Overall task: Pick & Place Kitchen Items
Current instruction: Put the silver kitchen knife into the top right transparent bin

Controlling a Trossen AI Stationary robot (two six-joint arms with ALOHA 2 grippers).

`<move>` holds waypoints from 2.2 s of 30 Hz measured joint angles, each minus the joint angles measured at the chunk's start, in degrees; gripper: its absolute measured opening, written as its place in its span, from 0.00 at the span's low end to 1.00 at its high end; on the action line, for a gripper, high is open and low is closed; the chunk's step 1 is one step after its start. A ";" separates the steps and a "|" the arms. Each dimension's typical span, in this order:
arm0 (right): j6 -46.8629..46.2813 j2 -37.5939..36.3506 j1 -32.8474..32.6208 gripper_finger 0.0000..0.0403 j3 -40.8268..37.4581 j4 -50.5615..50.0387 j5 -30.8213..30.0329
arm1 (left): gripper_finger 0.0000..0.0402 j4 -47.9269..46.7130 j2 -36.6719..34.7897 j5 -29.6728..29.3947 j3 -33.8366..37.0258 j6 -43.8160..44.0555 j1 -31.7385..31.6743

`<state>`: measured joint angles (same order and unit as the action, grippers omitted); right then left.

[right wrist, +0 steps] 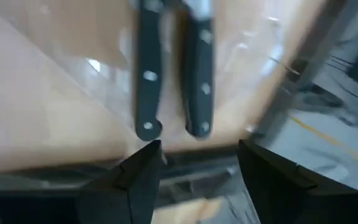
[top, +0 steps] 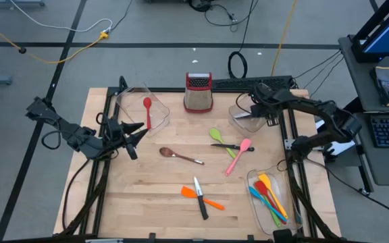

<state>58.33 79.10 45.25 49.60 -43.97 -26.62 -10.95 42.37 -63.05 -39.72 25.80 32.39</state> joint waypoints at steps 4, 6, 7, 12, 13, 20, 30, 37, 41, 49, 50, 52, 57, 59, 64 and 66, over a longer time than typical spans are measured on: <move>0.98 -3.62 -2.11 0.52 0.00 0.02 -2.11 | 0.38 -0.55 0.00 0.64 0.00 0.00 0.02; 0.91 -5.84 -3.39 0.52 0.00 0.02 -2.11 | 0.38 -0.80 0.00 1.57 0.00 0.00 0.01; 0.91 -7.00 -4.06 0.52 0.00 0.02 -2.13 | 0.38 -1.00 0.01 1.61 0.00 -0.01 0.01; 0.87 -12.38 -8.47 0.52 0.00 0.04 -5.12 | 0.38 -1.32 0.00 2.11 0.00 0.09 -0.01; 0.63 -13.44 -9.44 0.52 0.00 0.00 -6.07 | 0.38 -1.32 0.00 2.89 0.00 0.11 -0.01; -7.41 -20.08 -16.89 0.52 0.00 0.00 -7.93 | 0.38 -1.29 0.83 6.65 0.00 2.08 0.02; -25.00 -26.15 -28.47 0.52 0.00 -0.04 -4.34 | 0.38 -0.88 5.85 10.19 0.00 10.86 0.02; -41.25 -29.32 -35.26 0.52 0.00 0.96 5.16 | 0.38 4.81 11.03 10.98 0.00 13.70 -0.01; -47.45 -32.02 -37.69 0.52 0.00 2.02 9.60 | 0.38 7.93 13.38 11.13 0.00 13.69 0.02; -56.50 -40.96 -38.27 0.52 0.00 2.97 17.51 | 0.38 9.32 16.01 11.13 0.00 13.73 -0.12; -57.26 -42.09 -38.27 0.52 0.00 2.98 17.97 | 0.38 9.67 16.14 11.11 0.00 13.71 -0.10; -58.97 -44.45 -38.27 0.52 0.00 2.97 18.09 | 0.38 9.70 16.20 11.13 0.00 13.51 -0.10; -62.35 -49.87 -38.24 0.52 0.00 2.95 21.89 | 0.38 9.61 16.19 11.11 0.00 12.48 -0.12; -63.57 -51.73 -38.24 0.52 -0.01 2.96 24.97 | 0.38 9.61 16.17 11.10 0.00 11.35 -0.12; -67.67 -56.17 -38.26 0.52 -3.79 5.49 29.95 | 0.38 9.58 16.17 11.16 0.00 10.09 -0.16; -68.74 -58.13 -38.24 0.52 -6.76 7.64 29.93 | 0.38 9.66 16.17 11.97 0.00 10.14 -0.16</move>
<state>-10.41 20.97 7.01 42.85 -36.32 3.31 -1.29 58.54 -51.08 -39.72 35.94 32.23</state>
